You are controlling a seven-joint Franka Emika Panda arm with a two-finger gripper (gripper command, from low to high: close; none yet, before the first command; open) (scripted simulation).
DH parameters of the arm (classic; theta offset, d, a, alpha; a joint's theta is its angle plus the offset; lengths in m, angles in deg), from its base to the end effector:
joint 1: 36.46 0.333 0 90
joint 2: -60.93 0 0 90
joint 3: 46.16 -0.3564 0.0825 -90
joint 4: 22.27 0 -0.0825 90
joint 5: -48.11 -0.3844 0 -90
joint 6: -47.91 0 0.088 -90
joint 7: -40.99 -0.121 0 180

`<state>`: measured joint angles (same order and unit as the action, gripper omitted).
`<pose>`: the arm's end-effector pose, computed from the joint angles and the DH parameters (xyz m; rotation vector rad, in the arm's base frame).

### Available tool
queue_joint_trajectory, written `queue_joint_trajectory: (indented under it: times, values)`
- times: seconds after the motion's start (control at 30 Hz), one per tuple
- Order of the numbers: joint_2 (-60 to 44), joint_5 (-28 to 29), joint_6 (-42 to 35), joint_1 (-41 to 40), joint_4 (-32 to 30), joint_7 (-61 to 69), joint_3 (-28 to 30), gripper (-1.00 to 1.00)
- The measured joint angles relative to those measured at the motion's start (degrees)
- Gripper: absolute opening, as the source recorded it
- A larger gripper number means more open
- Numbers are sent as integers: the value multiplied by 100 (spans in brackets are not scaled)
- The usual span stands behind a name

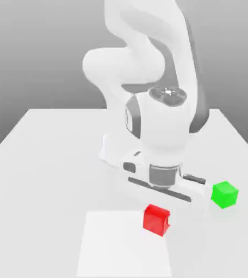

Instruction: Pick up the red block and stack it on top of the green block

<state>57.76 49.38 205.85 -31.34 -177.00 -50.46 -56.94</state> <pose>0.3951 0.1143 0.2386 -2.5005 1.8976 0.0009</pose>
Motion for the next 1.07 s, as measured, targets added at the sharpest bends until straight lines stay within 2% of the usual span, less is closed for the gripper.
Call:
queue_joint_trajectory:
  times: [0.3, 0.47, 0.57, 0.83, 1.07]
  values:
    - [682, -469, -331, 1433, -326, -1958, -796, -100]
    - [1053, -785, -502, 1972, -497, -3000, -1352, -100]
    - [918, -343, -420, 1906, -510, -3517, -1501, -100]
    - [242, 1128, -75, 1589, -442, -4595, -1468, -100]
    - [-220, 1654, 298, 1620, -408, -4972, -1355, -100]
